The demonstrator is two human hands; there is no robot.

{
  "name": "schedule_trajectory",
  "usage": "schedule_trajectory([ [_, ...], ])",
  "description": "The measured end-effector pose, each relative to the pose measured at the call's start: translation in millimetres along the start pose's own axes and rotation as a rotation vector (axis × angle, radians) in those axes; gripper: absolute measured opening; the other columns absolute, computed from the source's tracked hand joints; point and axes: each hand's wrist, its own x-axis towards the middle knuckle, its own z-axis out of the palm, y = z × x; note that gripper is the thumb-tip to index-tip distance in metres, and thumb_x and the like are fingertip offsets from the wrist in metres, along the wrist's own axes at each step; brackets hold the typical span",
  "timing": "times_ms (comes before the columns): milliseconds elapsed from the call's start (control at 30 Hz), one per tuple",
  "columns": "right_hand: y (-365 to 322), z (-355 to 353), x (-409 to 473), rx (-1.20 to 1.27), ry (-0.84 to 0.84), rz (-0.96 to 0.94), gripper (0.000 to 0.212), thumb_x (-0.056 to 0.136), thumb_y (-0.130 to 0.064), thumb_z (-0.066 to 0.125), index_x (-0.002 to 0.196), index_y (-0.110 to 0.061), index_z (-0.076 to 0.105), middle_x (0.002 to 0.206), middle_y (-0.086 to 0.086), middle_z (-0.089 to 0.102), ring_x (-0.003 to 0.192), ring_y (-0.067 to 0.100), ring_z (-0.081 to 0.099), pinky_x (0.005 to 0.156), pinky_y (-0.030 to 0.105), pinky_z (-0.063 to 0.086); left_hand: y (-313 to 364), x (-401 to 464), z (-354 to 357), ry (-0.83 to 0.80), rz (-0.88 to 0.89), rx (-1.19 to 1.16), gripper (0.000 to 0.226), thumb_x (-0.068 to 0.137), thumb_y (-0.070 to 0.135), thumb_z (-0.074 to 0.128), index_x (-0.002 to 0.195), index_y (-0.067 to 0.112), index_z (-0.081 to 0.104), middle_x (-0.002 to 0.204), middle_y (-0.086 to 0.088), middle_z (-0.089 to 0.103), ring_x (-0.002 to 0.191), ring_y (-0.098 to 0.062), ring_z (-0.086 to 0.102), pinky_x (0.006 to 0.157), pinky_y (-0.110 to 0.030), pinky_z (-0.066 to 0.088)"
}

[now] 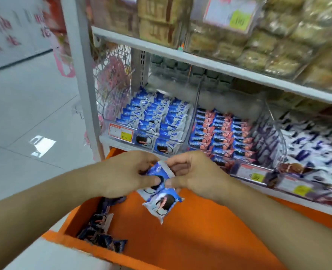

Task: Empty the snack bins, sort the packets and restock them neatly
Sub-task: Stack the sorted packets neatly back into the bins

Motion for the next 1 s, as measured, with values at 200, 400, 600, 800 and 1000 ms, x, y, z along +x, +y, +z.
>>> schedule_trajectory([
  [200,-33,-35,-59,0.086,0.156,-0.059,0.038,0.081,0.007,0.084,0.11,-0.014,0.074,0.095,0.009,0.079,0.068,0.023,0.07,0.064,0.031,0.057,19,-13,16,0.254,-0.014,-0.245,0.029,0.101,0.027,0.066,0.078,0.042,0.074,0.071,0.027,0.069,0.067,0.021,0.059,0.071,-0.005,0.043],
  [400,-48,-41,-81,0.076,0.232,-0.15,0.035,0.079,0.007,0.085,0.105,-0.014,0.075,0.092,0.015,0.073,0.064,0.021,0.068,0.063,0.031,0.059,52,-19,55,0.101,-0.037,-0.526,0.036,0.097,0.049,0.067,0.123,0.025,0.072,0.115,-0.004,0.076,0.111,-0.015,0.072,0.101,-0.042,0.053],
  [600,-43,-39,-80,-0.009,0.366,-0.211,0.027,0.083,-0.011,0.087,0.103,-0.025,0.075,0.098,-0.001,0.073,0.085,0.008,0.072,0.083,0.033,0.063,64,-10,60,0.207,0.062,-0.451,0.026,0.094,0.025,0.075,0.12,0.025,0.073,0.116,0.006,0.077,0.109,-0.01,0.072,0.098,-0.03,0.054],
  [800,-27,-45,-79,0.054,0.303,-0.076,0.042,0.082,-0.032,0.089,0.113,-0.035,0.061,0.115,-0.009,0.067,0.103,0.009,0.07,0.093,0.036,0.059,68,6,61,0.4,0.094,-0.77,0.028,0.1,0.027,0.066,0.126,0.018,0.068,0.119,-0.006,0.076,0.113,-0.024,0.072,0.108,-0.054,0.049],
  [1000,-21,-25,-67,0.144,0.366,-0.082,0.026,0.085,-0.04,0.083,0.105,-0.034,0.068,0.101,-0.005,0.073,0.095,0.015,0.074,0.088,0.051,0.062,55,23,67,0.443,0.044,-0.818,0.092,0.072,0.074,0.08,0.15,0.045,0.04,0.156,0.013,0.049,0.142,-0.006,0.046,0.121,-0.047,0.033],
])
